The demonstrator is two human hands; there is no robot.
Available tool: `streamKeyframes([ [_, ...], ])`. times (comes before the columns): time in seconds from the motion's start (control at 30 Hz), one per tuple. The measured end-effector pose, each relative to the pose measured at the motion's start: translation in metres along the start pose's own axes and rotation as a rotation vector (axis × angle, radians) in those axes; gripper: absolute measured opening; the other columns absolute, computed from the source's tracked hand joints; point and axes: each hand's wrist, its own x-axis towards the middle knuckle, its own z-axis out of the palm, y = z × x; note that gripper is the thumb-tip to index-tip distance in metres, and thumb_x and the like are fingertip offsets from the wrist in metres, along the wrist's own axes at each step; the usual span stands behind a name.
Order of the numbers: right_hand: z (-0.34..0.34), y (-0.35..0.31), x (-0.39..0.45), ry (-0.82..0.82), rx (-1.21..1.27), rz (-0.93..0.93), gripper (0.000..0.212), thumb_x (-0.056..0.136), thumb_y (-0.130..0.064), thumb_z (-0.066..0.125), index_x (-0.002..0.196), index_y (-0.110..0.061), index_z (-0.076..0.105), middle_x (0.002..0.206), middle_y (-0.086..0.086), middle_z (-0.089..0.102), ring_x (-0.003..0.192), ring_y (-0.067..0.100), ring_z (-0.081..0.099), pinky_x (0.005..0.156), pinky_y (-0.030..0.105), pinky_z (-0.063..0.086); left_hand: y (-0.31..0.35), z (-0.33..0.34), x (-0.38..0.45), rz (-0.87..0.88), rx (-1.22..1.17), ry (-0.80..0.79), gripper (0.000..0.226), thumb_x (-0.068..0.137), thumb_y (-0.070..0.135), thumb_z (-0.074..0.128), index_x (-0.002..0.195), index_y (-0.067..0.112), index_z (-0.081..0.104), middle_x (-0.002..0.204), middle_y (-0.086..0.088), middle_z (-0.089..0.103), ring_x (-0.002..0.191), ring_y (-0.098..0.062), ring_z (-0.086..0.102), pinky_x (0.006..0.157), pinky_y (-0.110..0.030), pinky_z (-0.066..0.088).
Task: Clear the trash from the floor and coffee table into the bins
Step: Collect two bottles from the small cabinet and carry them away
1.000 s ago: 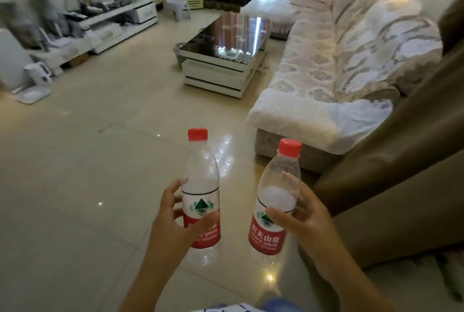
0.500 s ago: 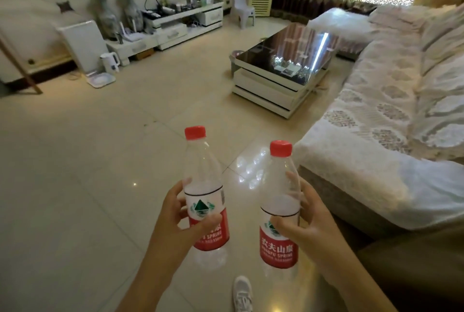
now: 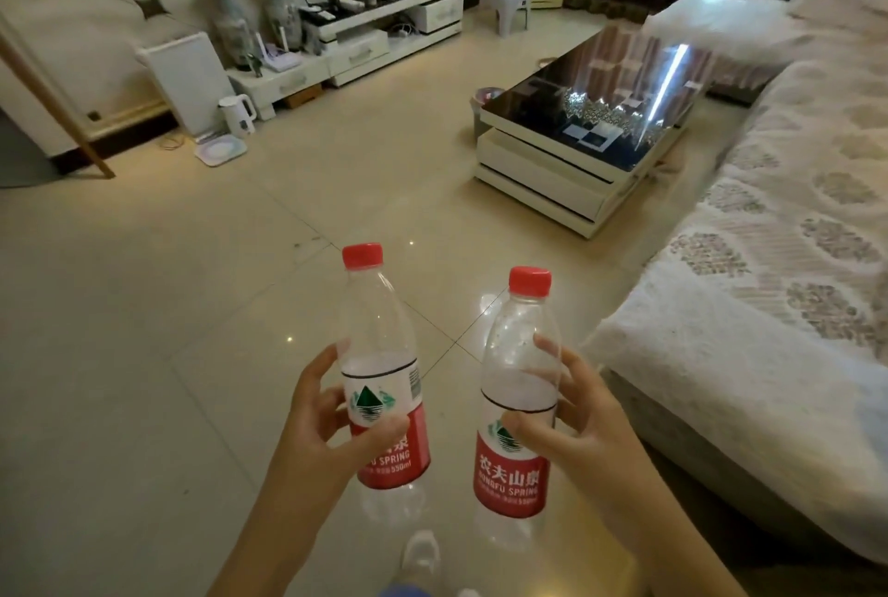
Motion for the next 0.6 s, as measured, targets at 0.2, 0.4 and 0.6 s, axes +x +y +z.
streamKeyframes([
  [0.2, 0.002, -0.024, 0.092, 0.007, -0.02, 0.019, 0.086, 0.048, -0.042, 0.079, 0.125, -0.05, 0.043, 0.119, -0.011, 0.063, 0.107, 0.014, 0.062, 0.09, 0.045, 0.053, 0.009, -0.005, 0.096, -0.002, -0.013, -0.003, 0.092, 0.042, 0.052, 0.087, 0.121, 0.063, 0.041, 0.113, 0.008, 0.067, 0.105, -0.013, 0.065, 0.08, -0.036, 0.056],
  [0.4, 0.013, -0.066, 0.191, 0.037, -0.039, 0.003, 0.084, 0.049, -0.039, 0.078, 0.125, -0.048, 0.043, 0.119, -0.007, 0.063, 0.108, 0.017, 0.062, 0.093, 0.05, 0.051, 0.035, -0.02, 0.207, 0.0, -0.065, -0.035, 0.09, 0.042, 0.05, 0.086, 0.119, 0.064, 0.042, 0.108, 0.014, 0.069, 0.1, -0.007, 0.066, 0.072, -0.028, 0.055],
  [0.6, 0.023, -0.099, 0.276, 0.021, -0.024, -0.055, 0.081, 0.052, -0.041, 0.08, 0.124, -0.049, 0.045, 0.115, -0.01, 0.065, 0.105, 0.014, 0.064, 0.088, 0.044, 0.054, 0.071, -0.039, 0.298, 0.034, -0.066, -0.05, 0.092, 0.043, 0.047, 0.085, 0.123, 0.06, 0.042, 0.109, 0.011, 0.069, 0.102, -0.011, 0.066, 0.076, -0.032, 0.055],
])
